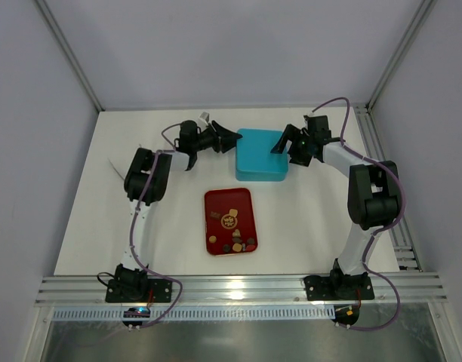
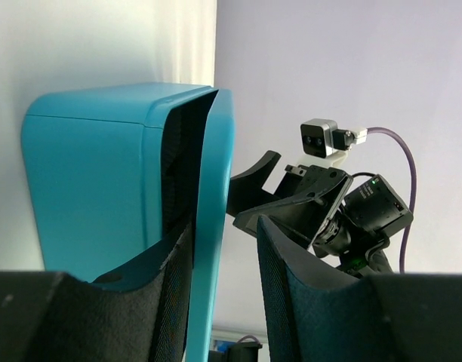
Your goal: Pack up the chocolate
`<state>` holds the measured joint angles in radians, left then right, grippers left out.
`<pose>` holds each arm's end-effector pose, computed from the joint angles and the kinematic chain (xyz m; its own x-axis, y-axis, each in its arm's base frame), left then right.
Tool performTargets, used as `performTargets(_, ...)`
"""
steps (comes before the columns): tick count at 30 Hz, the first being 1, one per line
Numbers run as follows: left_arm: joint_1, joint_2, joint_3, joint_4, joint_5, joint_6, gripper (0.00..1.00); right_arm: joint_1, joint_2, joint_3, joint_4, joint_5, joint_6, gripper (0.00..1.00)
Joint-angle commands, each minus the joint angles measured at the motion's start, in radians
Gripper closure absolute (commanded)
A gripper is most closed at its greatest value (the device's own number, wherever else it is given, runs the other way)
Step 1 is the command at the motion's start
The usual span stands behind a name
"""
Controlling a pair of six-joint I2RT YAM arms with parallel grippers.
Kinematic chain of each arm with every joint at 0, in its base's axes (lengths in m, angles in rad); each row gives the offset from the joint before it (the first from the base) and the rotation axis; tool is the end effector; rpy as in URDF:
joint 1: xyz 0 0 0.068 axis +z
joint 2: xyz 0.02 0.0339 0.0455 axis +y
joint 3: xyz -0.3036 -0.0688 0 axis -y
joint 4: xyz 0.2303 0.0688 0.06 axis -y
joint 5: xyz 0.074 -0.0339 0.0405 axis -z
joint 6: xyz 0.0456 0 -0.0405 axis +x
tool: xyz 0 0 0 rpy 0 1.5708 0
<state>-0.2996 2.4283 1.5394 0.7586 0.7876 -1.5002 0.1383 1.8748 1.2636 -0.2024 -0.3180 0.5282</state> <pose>0.5127 -0.1922 0.1574 -0.8862 -0.4629 0.0219 -0.0618 0.0712 -0.9955 0.4086 0.0713 0.2349 -0.7949 0.3727 -0.4787 0.0659 0.8375 0.5424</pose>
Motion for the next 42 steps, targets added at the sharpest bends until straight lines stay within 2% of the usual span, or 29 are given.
performTargets(1,0.017,-0.035,-0.01,0.047,0.025,0.024,0.62,0.009,0.007,0.02,0.028,-0.004,0.004,0.09)
performTargets(19,0.039,-0.035,-0.036,0.031,0.025,0.043,0.62,0.015,0.018,0.054,-0.006,0.005,0.0,0.1)
performTargets(28,0.047,-0.066,-0.041,-0.083,0.016,0.144,0.62,0.017,0.018,0.072,-0.029,0.008,0.0,0.12)
performTargets(34,0.047,-0.094,-0.038,-0.217,0.001,0.236,0.63,0.018,0.009,0.085,-0.043,0.008,0.0,0.13)
performTargets(42,0.045,-0.127,-0.041,-0.285,-0.008,0.304,0.6,0.018,0.006,0.092,-0.051,-0.001,0.001,0.15)
